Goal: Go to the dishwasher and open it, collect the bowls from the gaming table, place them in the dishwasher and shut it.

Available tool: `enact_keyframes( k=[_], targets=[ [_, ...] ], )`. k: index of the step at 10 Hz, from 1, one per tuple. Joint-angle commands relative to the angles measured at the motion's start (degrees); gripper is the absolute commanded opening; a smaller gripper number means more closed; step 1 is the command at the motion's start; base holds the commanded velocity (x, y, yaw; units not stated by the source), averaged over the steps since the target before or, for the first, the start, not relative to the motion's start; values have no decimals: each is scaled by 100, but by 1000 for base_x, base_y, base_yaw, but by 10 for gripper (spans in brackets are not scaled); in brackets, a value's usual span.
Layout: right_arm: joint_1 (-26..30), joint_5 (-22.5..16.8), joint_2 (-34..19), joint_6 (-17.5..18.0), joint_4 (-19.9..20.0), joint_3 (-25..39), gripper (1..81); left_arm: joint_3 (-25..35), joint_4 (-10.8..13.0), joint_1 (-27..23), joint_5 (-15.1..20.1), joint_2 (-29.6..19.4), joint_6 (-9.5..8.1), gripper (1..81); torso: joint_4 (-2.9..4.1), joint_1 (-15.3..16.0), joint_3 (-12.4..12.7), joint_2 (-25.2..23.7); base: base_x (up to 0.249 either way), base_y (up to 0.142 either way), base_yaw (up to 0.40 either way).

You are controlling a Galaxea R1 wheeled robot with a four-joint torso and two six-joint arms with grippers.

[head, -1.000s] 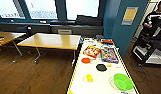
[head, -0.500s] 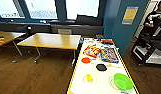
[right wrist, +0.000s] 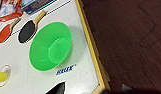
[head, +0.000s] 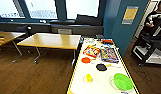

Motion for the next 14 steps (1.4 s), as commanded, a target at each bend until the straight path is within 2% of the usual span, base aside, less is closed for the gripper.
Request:
enact_keyframes(
  k=[1,3,5,6,8,9,10,12,14],
  targets=[
    [1033,-512,-88,666,47,-656,811,-16,-36,-149,349,15,0,811,0,0,0,0,0,0,0],
    [1483,-888,165,710,64,-814,811,-16,-45,-158,349,6,-9,811,0,0,0,0,0,0,0],
    [1711,-1039,562,701,55,-955,811,-16,-53,-167,349,15,-9,811,0,0,-2,0,0,0,0],
    [1720,-1039,772,701,64,-1077,811,-16,-71,-184,349,6,0,811,0,2,-408,2,0,0,0],
    [1747,-1039,993,710,64,-1245,811,-16,-80,-184,349,-11,-1,811,0,0,-651,2,0,0,0],
    [1799,-1039,1020,710,64,-1263,811,-16,-80,-176,349,-29,0,811,0,0,-635,2,0,0,0],
    [1896,-1048,1047,797,64,-1263,811,-16,-80,-184,349,-29,-9,811,0,5,-472,5,0,0,0],
    [2080,-1057,1169,937,64,-1298,811,-16,-80,-184,349,-29,-9,811,0,9,-610,9,0,0,0],
    [2151,-1092,1485,1008,64,-1553,811,-16,-151,-176,349,-46,0,811,0,9,-623,9,0,0,0]
  ],
)
